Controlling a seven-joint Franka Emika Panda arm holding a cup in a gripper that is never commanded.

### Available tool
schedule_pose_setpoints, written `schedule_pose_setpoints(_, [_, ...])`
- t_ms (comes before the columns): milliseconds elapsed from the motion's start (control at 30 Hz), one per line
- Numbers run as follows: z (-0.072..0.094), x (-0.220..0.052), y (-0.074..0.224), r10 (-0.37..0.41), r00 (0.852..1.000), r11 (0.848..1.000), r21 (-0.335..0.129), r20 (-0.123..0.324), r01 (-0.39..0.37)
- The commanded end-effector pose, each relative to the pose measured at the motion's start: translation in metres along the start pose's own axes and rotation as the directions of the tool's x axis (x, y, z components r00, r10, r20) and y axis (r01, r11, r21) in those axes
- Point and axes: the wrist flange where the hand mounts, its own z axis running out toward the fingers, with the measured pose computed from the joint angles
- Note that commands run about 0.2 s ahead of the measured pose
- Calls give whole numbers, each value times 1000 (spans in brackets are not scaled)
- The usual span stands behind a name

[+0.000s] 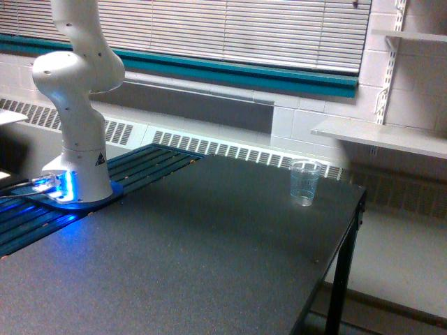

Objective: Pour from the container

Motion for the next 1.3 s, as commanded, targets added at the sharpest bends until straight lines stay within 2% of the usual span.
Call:
schedule_pose_setpoints(33, [9, -19, -16, -45, 999, 999, 21, 24, 44])
schedule_pose_setpoints(200, [22, -42, -31, -108, 992, 994, 29, 62, 106])
schedule_pose_setpoints(433, [42, -77, -55, -182, 977, 982, 63, 110, 176])
schedule_pose_setpoints(633, [58, -114, -75, -264, 951, 963, 93, 159, 252])
schedule_pose_setpoints(767, [66, -138, -84, -307, 936, 951, 91, 172, 295])
schedule_pose_setpoints(867, [69, -154, -89, -310, 932, 949, 112, 188, 293])
schedule_pose_setpoints(1033, [72, -186, -92, -322, 923, 946, 115, 211, 303])
schedule_pose_setpoints(1300, [63, -232, -87, -343, 913, 939, 107, 223, 327])
